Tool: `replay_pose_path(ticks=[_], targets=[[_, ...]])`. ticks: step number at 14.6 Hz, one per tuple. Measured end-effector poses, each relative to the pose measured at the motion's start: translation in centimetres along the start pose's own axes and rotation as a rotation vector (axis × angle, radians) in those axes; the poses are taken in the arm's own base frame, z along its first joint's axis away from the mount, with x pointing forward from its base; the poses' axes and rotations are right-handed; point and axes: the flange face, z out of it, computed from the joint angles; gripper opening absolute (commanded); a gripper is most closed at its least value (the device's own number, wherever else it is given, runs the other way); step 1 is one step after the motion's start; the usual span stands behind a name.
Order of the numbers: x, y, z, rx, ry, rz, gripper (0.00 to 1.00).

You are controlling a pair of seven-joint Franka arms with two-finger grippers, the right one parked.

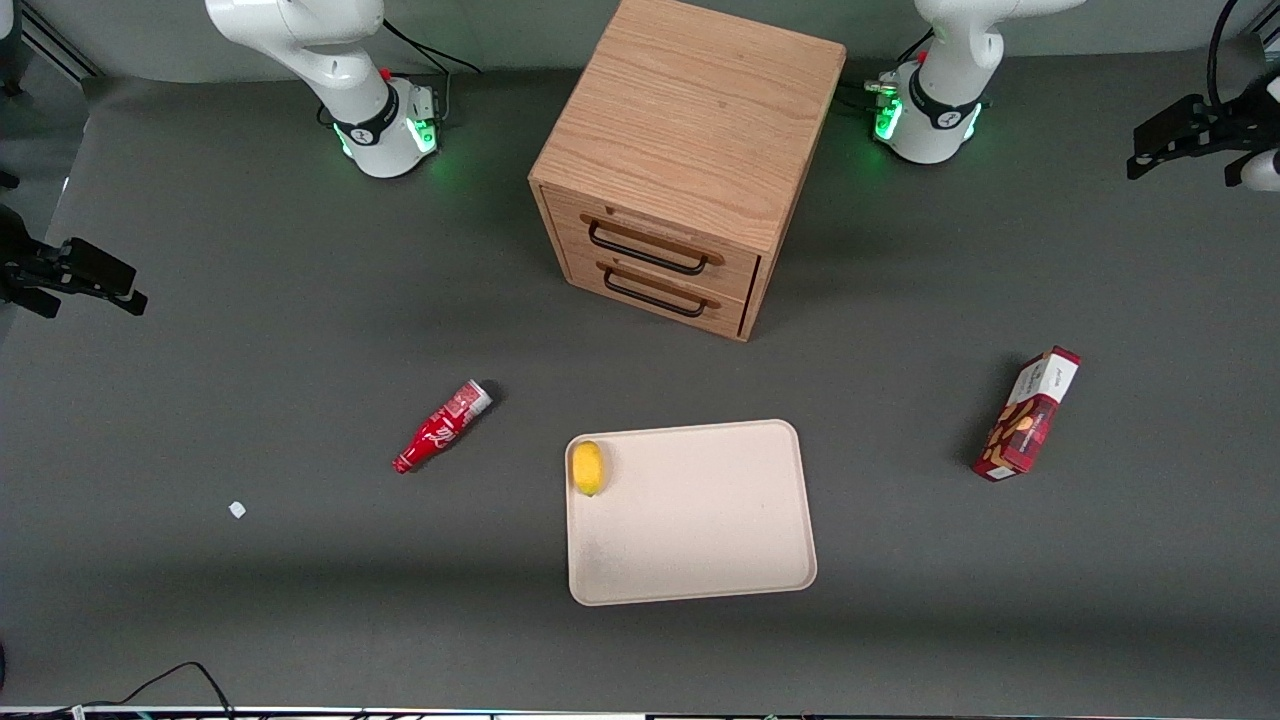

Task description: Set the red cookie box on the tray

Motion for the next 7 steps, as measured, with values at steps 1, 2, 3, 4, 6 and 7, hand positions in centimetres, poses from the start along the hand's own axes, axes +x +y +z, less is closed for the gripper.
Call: replay_pose_path(ticks=[1,2,3,4,6,7], targets=[[0.3,-0.3,-0.6,0.0,0.013,-0.002,1.0],[0.8,-0.7,-1.0,-0.001,0.021,0.007,1.0],[1.4,-1.3,-1.1,-0.004,0.017,0.034,1.0],[2.2,-2.3,-0.7,-0.008,0.008,0.072,1.0],[3.9,-4.9,1.4,-0.021,-0.031,0.18,1.0],[4.9,-5.9,2.7,-0.031,-0.052,0.236,1.0]])
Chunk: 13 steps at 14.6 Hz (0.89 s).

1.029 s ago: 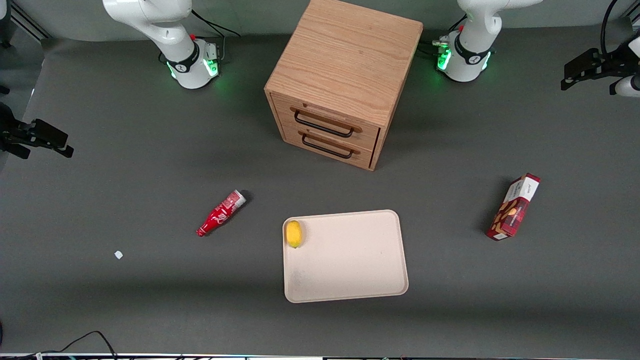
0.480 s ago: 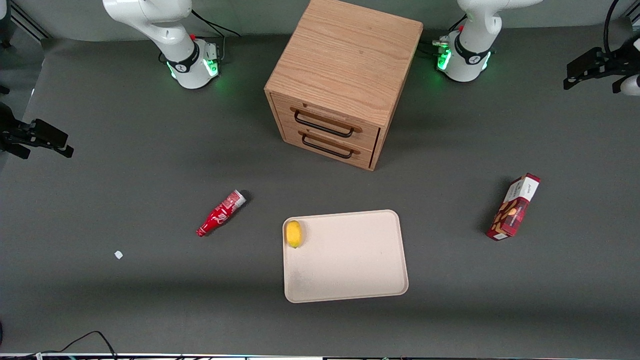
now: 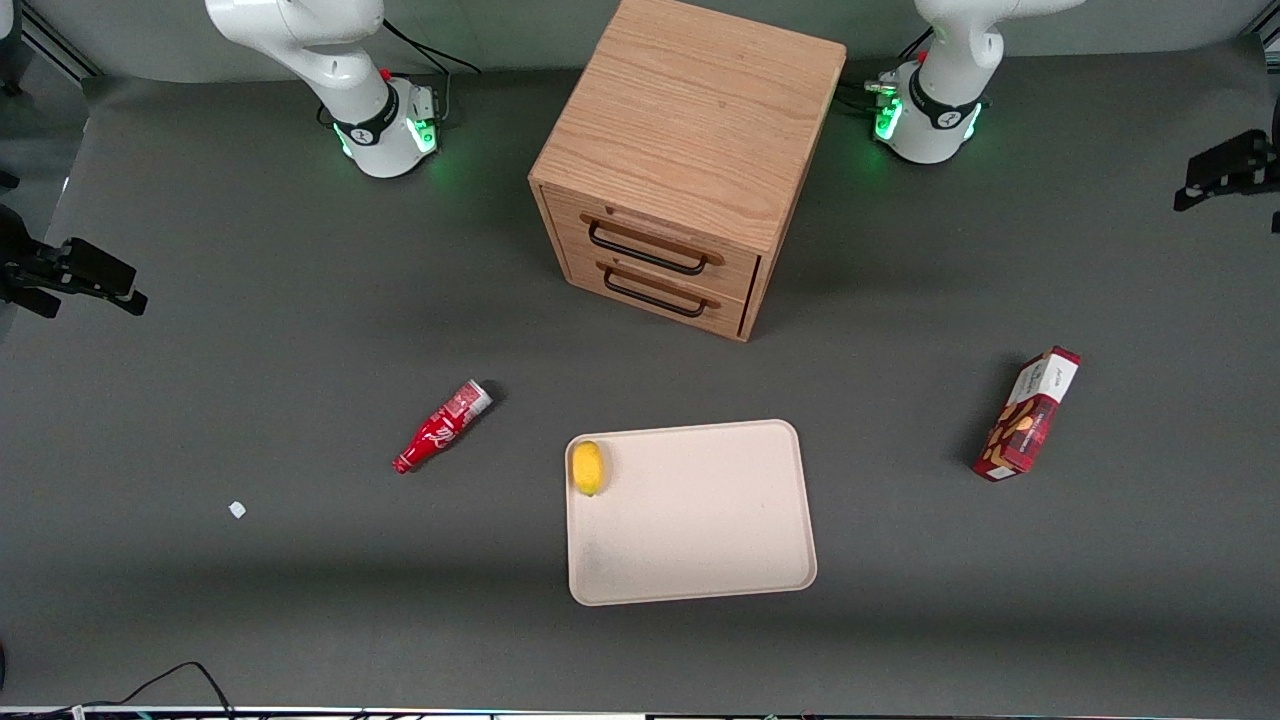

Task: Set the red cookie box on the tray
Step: 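Move the open left gripper down over the red plaid cookie box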

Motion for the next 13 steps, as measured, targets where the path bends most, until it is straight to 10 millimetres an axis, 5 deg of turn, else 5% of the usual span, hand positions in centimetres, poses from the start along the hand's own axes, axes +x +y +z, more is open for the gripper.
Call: replay_pose_path(ticks=[3,6,10,13], targets=[[3.5,-2.7,5.0,-0.022,-0.042,0.1,1.0],[7.2,-4.2,13.4,-0.013,-0.01,0.163,1.0],[8.9,-5.0,25.4,0.019,0.072,0.191,1.0],[10.0,-5.5,31.1,0.055,0.124,0.189,1.0]])
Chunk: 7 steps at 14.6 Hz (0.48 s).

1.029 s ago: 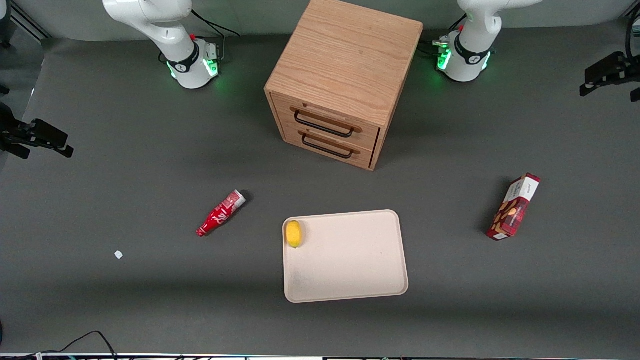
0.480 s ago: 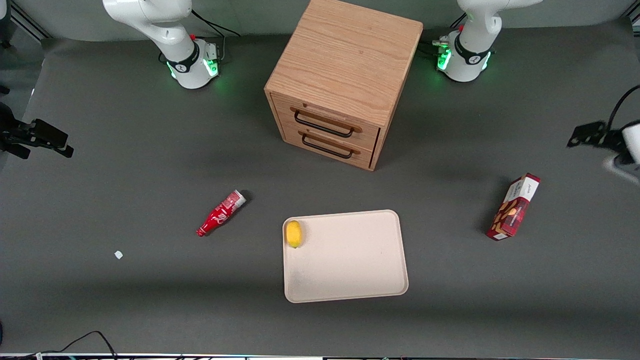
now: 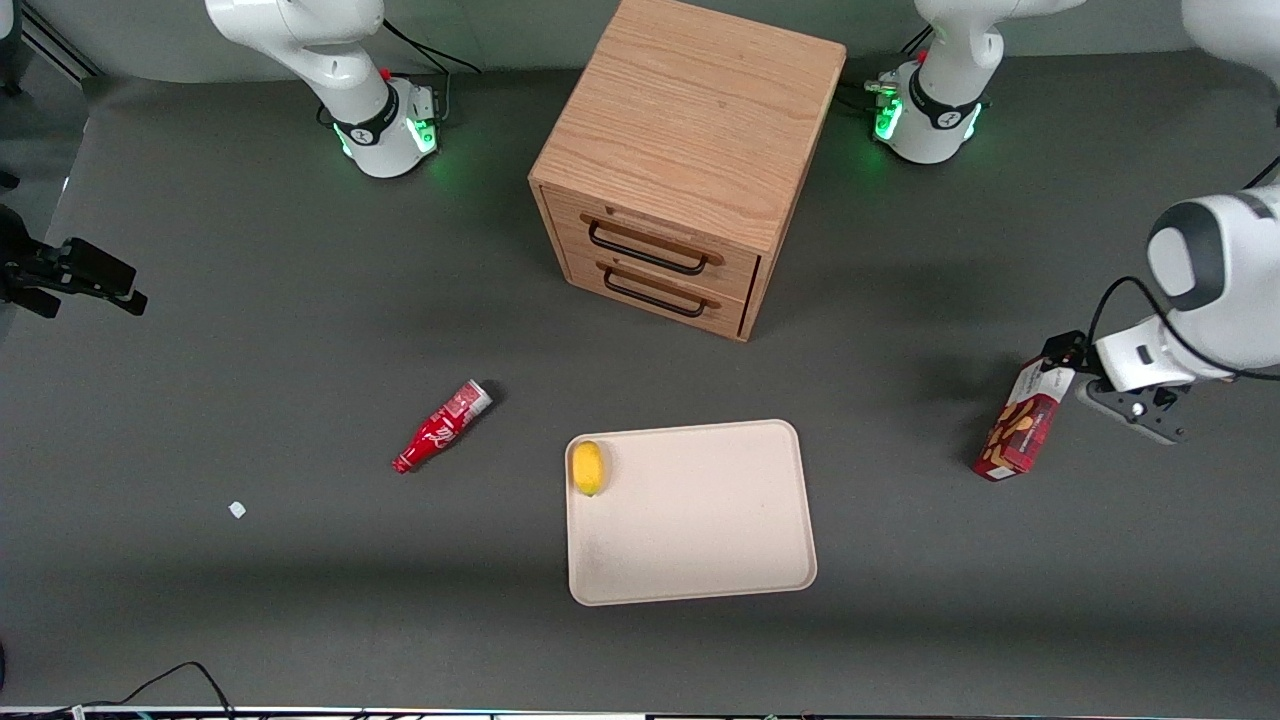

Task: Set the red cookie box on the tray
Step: 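Move the open left gripper down over the red plaid cookie box, then close the left gripper on the cookie box and lift it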

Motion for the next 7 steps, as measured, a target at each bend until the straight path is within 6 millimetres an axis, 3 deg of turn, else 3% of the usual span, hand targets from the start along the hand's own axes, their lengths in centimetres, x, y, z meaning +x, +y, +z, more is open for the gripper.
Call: replay_pose_path(ticks=[3,4,5,6,7], targets=[[0.4,-0.1,4.5,0.028,0.038,-0.005,1.0],[0.4,-0.1,5.5,0.033,0.046,-0.006,0.93],[0.6,0.1,6.2,0.035,0.056,-0.009,0.59],[0.8,0.2,6.7,0.032,0.066,-0.015,0.13],[0.9,0.4,7.0,0.024,0.073,-0.024,0.0]])
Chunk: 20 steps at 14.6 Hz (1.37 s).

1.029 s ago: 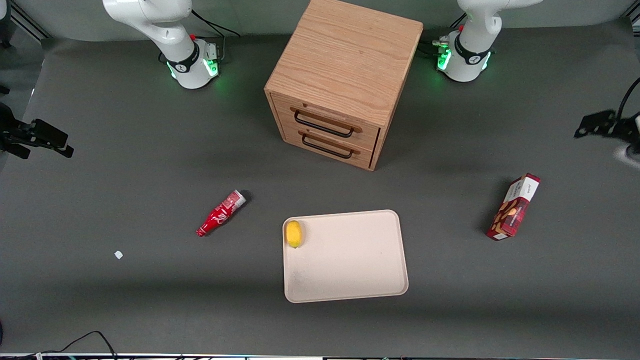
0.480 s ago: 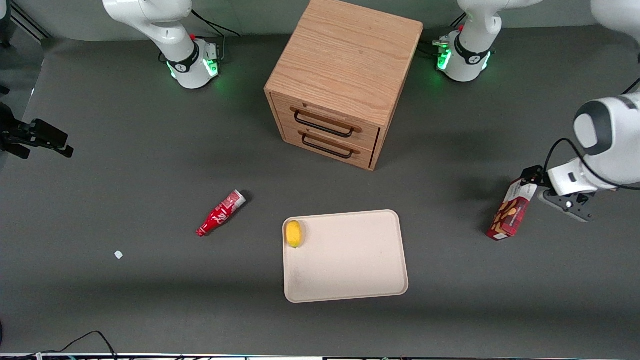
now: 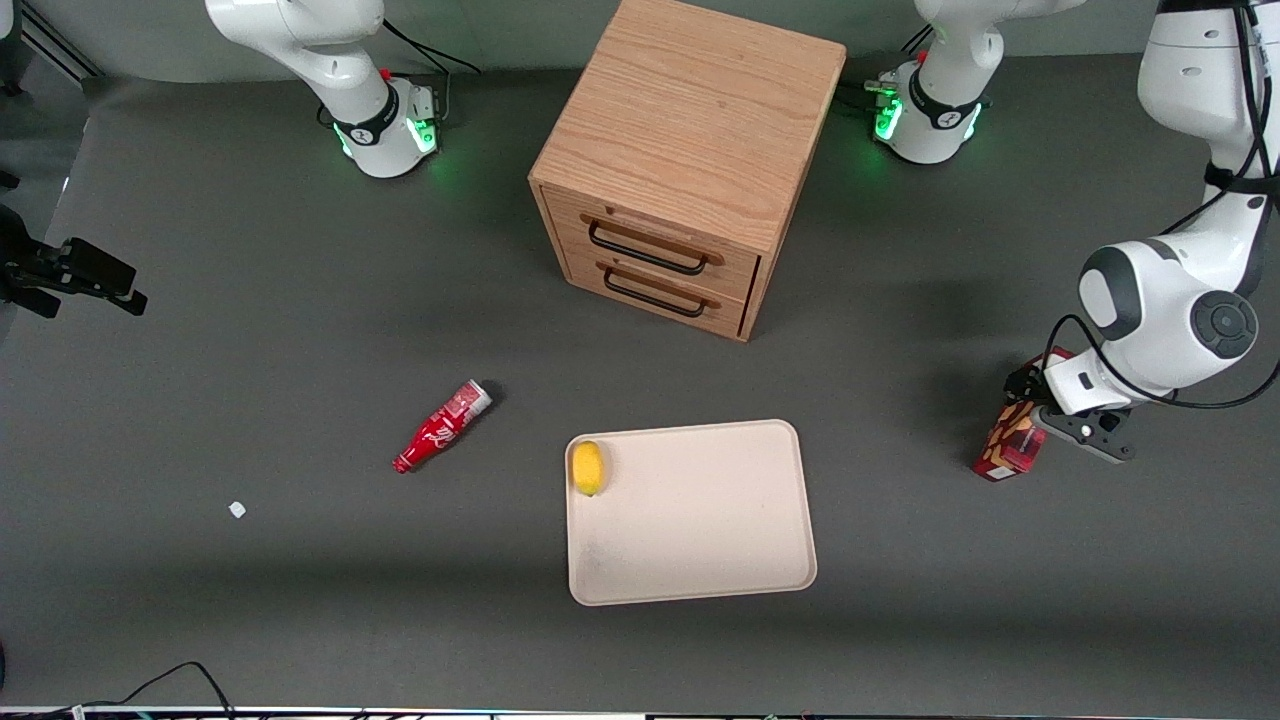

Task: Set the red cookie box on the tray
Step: 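Close the left gripper on the cookie box and lift it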

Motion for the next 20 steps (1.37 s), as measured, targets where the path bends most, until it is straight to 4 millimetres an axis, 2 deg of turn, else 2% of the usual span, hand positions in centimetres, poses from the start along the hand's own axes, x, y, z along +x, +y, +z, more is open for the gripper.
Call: replay_pose_path(ticks=[3,9,11,12,14,17,20], targets=[[-0.1,0.2,0.6,-0.011,0.003,-0.013,0.0],[0.0,0.2,0.5,-0.01,0.007,-0.014,0.0],[0.4,-0.2,-0.5,-0.004,0.017,-0.014,0.0],[0.8,-0.5,-1.7,-0.009,0.015,-0.014,0.0],[1.8,-0.9,-5.8,-0.044,-0.004,-0.014,0.0],[2.6,-0.9,-15.3,-0.1,-0.034,-0.042,0.0],[2.6,0.7,-24.3,-0.136,-0.068,-0.116,0.0]])
